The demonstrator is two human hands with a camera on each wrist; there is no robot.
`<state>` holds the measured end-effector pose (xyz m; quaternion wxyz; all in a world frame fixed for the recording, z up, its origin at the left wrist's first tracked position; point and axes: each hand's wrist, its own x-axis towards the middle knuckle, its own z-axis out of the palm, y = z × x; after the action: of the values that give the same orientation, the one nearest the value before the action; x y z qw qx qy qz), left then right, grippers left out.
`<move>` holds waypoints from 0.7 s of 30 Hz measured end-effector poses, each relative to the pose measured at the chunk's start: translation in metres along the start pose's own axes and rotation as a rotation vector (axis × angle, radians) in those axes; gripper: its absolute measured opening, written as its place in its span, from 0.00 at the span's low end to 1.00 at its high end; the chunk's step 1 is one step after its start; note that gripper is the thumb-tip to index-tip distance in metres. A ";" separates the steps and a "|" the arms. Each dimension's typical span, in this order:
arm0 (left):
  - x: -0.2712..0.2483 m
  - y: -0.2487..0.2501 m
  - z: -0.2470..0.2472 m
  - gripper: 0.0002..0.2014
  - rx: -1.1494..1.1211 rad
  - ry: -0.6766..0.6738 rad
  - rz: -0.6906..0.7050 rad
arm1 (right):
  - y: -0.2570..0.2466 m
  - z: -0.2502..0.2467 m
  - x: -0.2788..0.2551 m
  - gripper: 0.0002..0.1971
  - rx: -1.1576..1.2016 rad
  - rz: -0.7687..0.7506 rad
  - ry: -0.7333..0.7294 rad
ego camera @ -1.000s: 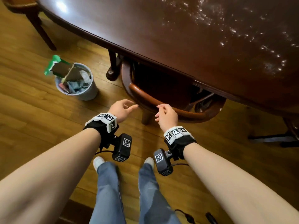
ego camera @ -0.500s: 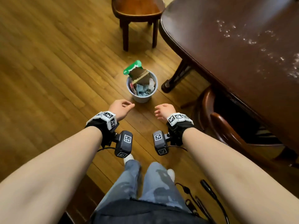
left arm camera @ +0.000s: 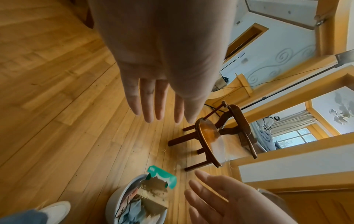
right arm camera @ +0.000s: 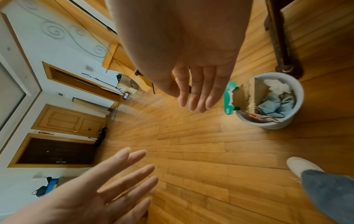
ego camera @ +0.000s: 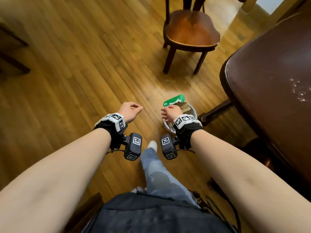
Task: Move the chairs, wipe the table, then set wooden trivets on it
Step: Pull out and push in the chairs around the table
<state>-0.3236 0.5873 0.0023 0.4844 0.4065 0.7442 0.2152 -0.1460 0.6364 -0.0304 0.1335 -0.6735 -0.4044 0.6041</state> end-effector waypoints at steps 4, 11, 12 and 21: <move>0.061 0.031 -0.041 0.14 0.017 0.025 -0.001 | -0.063 0.018 0.058 0.14 0.086 0.095 -0.036; 0.175 0.079 -0.106 0.13 0.026 0.023 0.003 | -0.172 0.046 0.145 0.12 0.071 0.155 -0.151; 0.192 0.084 -0.114 0.13 0.029 0.017 0.001 | -0.186 0.047 0.158 0.14 0.085 0.164 -0.144; 0.397 0.207 -0.220 0.13 0.116 -0.110 0.126 | -0.372 0.029 0.296 0.13 0.315 0.131 -0.007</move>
<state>-0.5182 1.0457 0.0303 0.4856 0.4909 0.7008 0.1792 -0.3320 1.0737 0.0023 0.1964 -0.6670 -0.2605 0.6699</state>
